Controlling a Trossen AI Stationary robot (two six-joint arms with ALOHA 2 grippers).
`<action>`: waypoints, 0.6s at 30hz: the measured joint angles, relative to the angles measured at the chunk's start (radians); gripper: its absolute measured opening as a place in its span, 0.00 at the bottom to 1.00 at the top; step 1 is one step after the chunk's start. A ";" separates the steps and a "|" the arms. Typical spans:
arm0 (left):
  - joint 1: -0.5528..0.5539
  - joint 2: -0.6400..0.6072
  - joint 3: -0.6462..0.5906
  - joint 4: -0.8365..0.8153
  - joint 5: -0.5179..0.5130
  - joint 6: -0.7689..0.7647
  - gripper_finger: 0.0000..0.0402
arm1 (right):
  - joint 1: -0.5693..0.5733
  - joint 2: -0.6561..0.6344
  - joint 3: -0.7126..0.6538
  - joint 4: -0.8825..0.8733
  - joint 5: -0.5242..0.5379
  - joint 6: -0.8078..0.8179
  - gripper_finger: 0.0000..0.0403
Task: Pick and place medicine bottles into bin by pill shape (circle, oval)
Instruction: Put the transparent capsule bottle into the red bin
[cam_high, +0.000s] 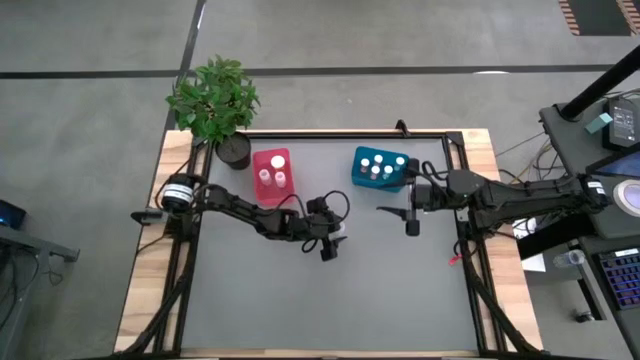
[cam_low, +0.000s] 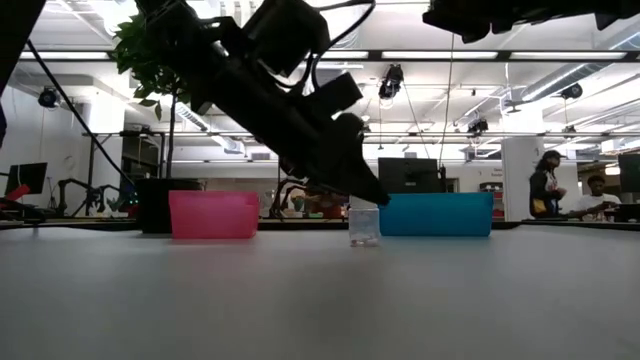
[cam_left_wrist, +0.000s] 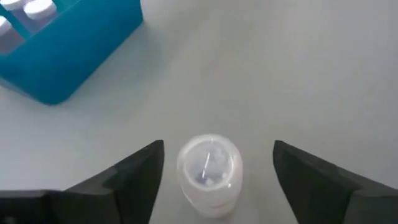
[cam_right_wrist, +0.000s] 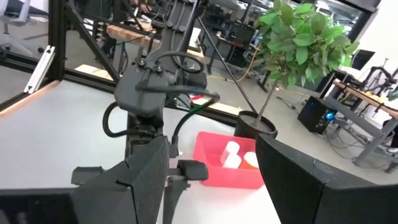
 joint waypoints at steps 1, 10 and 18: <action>-0.001 -0.002 0.000 0.001 -0.001 0.000 0.67 | -0.003 -0.001 0.000 -0.003 0.000 0.003 0.57; -0.002 -0.002 -0.001 -0.002 -0.030 -0.027 0.37 | -0.014 0.000 0.000 -0.017 0.000 0.009 0.57; -0.005 -0.136 -0.010 -0.182 -0.132 -0.102 0.29 | -0.028 0.000 0.000 -0.036 0.000 0.009 0.57</action>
